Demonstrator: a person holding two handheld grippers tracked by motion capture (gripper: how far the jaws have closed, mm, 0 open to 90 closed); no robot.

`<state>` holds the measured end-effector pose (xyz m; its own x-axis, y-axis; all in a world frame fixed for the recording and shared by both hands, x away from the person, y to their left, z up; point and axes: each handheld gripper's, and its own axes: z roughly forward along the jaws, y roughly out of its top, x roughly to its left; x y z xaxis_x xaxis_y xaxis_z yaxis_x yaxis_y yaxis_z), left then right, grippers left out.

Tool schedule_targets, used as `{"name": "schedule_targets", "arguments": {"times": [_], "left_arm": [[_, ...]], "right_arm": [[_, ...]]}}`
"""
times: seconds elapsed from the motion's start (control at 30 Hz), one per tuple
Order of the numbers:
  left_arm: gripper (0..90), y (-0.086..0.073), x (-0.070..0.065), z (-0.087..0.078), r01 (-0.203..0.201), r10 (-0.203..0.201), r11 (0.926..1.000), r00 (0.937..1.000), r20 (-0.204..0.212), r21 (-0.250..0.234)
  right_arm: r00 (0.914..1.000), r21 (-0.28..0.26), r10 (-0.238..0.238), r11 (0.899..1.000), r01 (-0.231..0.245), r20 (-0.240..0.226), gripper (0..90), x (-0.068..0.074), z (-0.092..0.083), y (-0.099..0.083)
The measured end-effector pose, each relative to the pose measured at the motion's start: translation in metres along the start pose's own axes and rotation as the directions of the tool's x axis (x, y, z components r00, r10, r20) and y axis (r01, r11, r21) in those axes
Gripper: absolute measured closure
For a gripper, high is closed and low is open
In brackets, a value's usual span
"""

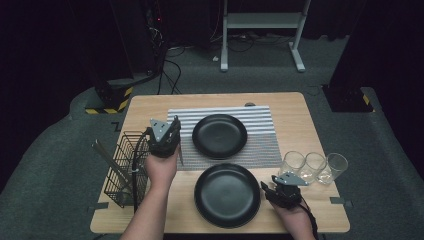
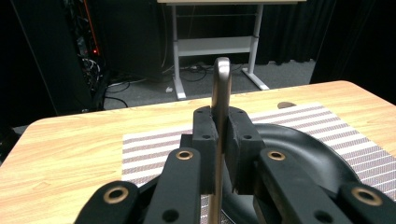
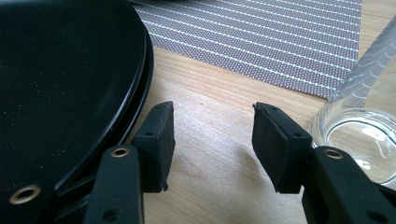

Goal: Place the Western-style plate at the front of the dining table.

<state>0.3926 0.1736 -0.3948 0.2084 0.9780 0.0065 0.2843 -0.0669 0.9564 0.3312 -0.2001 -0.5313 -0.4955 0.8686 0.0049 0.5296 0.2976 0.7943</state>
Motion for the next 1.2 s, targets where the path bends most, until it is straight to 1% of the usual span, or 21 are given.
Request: {"name": "schedule_targets", "arguments": {"times": [0.13,0.3,0.53,0.77,0.97,1.2], "left_arm": [[83.0,0.000,-0.001,0.001,-0.004,0.004,1.0000,1.0000,-0.002,0.000],[83.0,0.001,0.001,0.005,0.002,-0.002,1.0000,1.0000,-0.005,0.005],[83.0,0.003,0.003,0.018,0.008,-0.008,0.9998,1.0000,-0.005,0.018],[83.0,0.005,0.006,0.031,0.031,-0.031,0.9990,0.9994,-0.013,0.032],[83.1,0.007,0.004,0.040,0.023,-0.022,0.9983,0.9996,-0.016,0.053],[83.0,0.009,0.003,0.051,0.031,-0.029,0.9966,0.9993,-0.022,0.077]], "right_arm": [[1.0000,0.001,0.001,1.000,-0.001,-0.001,48.7,0.000,0.000,0.000],[1.0000,0.001,-0.002,1.000,0.002,0.000,48.7,0.000,0.000,0.000],[1.0000,0.002,-0.003,1.000,0.003,-0.001,48.7,0.000,0.000,0.000],[1.0000,0.001,-0.004,1.000,0.004,-0.001,48.7,0.000,0.000,0.000],[1.0000,0.004,-0.004,1.000,0.004,-0.003,48.9,0.000,0.000,0.000],[1.0000,0.005,-0.004,1.000,0.004,-0.004,48.9,0.000,0.000,0.000]]}}
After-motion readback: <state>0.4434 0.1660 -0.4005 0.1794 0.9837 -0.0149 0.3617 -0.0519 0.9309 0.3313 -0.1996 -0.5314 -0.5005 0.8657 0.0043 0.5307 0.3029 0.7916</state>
